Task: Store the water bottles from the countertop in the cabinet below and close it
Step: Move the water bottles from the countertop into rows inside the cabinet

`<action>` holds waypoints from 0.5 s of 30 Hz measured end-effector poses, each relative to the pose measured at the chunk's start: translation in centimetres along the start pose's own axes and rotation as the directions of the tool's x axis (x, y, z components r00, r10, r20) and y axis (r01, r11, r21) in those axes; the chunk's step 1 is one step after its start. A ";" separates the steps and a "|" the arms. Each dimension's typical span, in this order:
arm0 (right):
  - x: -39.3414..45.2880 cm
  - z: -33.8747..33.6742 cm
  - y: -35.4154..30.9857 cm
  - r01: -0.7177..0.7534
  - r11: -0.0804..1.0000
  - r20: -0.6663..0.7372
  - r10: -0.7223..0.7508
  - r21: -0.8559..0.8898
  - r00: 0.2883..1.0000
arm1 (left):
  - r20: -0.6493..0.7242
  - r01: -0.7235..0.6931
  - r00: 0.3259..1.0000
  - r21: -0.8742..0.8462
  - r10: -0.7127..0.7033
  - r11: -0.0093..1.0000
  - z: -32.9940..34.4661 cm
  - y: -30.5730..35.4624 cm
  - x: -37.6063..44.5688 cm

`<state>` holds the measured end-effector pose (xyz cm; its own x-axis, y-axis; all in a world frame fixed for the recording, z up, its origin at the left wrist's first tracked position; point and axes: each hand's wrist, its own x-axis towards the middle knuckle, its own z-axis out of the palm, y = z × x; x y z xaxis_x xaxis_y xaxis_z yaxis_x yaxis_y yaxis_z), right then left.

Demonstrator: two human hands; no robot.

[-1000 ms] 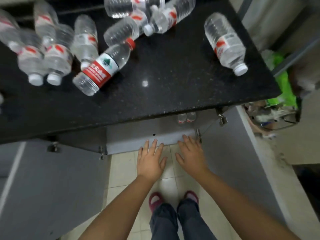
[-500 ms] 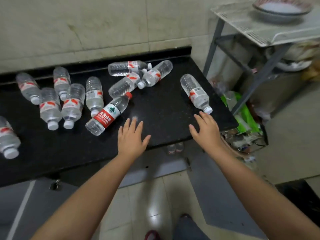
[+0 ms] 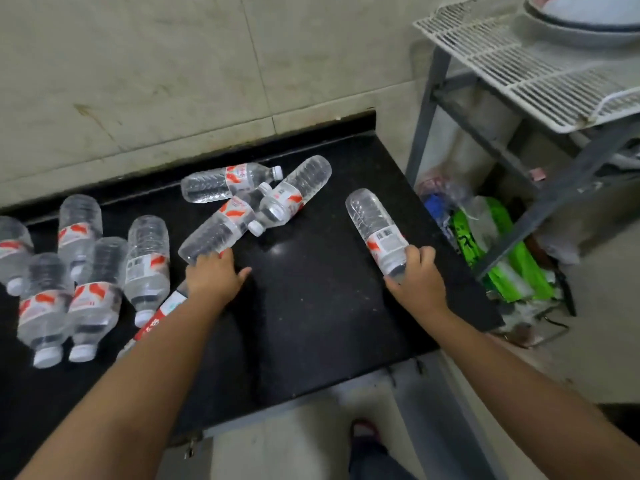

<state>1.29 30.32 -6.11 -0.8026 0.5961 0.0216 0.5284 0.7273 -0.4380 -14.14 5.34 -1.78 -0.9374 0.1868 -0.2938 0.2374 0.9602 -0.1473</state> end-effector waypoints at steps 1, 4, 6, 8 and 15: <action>0.2 0.3 0.2 -0.003 1.000 0.015 0.003 0.010 1.000 | 0.028 0.015 0.999 0.027 -0.016 1.000 -0.2 0.2 0.9; 0.3 1.1 1.2 0.016 0.999 0.007 -0.016 0.027 1.000 | 0.064 0.010 0.998 0.143 -0.019 0.990 -0.2 0.8 2.8; 0.1 1.5 1.6 0.035 0.998 -0.032 -0.033 0.060 0.999 | 0.071 0.009 0.997 0.203 -0.023 0.979 -0.2 1.1 3.2; -0.1 1.9 2.1 0.068 0.990 -0.053 -0.062 0.122 0.997 | 0.058 0.006 0.998 0.241 -0.020 0.970 0.0 1.2 3.1; -1.9 1.1 1.7 0.148 0.965 -0.187 -0.108 0.217 0.976 | 0.020 -0.199 0.979 0.318 0.203 0.927 0.5 2.7 -1.6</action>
<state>3.46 30.05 -7.91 -0.7889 0.5674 0.2361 0.3310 0.7160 -0.6146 -11.85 7.51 -2.15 -0.8643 0.3740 -0.3363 0.4877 0.7868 -0.3783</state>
